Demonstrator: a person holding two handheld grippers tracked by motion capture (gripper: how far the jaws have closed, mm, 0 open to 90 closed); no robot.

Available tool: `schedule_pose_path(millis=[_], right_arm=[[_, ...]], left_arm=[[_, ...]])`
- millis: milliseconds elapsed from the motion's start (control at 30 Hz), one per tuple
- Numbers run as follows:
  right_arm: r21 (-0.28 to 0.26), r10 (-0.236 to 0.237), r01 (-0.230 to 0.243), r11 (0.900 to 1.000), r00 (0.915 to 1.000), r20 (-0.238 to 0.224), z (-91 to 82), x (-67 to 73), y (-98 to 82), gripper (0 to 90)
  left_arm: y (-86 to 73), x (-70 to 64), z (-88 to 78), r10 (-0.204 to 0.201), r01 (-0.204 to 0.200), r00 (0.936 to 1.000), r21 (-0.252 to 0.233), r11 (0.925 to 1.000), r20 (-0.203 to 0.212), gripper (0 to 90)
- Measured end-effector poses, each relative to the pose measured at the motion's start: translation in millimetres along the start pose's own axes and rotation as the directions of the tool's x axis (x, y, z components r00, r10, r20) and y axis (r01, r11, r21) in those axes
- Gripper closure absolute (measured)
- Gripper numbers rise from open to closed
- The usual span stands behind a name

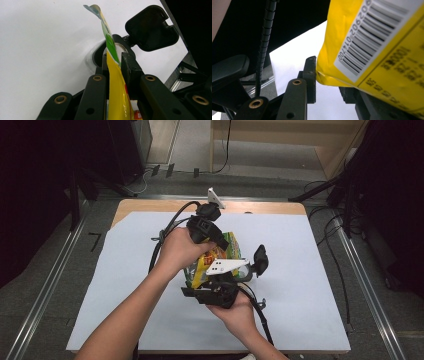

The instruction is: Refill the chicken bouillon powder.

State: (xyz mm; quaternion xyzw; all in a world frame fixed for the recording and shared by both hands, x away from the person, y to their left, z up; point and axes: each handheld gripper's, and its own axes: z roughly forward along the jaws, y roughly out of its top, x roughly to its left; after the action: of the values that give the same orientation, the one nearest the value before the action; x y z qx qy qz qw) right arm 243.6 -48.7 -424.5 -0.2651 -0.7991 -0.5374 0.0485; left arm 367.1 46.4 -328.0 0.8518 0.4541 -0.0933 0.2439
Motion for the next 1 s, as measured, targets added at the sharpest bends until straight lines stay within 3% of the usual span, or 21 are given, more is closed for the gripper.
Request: schedule_pose_path(millis=[500, 767, 1000], right_arm=[[0.008, -0.01, 0.01, 1.0, 0.9999, 0.001, 0.6, -0.1, -0.5, 71.8], [0.012, -0.014, 0.014, 1.0, 0.9999, -0.003, 0.9, -0.3, -0.9, 71.9], [0.027, -0.022, 0.022, 0.999, 0.9997, 0.001, 3.2, 0.3, -2.5, 72.1]], left_arm=[[-2.1, 3.2, 0.1, -0.004, 0.004, 0.9996, -0.01, 0.9999, 0.027, 80.9], [-3.4, 2.8, -0.1, 0.002, -0.002, 0.9998, -0.015, 0.9999, 0.022, 80.8], [-10.7, 7.1, -0.3, 0.005, -0.002, 0.9988, -0.05, 0.9987, 0.048, 80.4]])
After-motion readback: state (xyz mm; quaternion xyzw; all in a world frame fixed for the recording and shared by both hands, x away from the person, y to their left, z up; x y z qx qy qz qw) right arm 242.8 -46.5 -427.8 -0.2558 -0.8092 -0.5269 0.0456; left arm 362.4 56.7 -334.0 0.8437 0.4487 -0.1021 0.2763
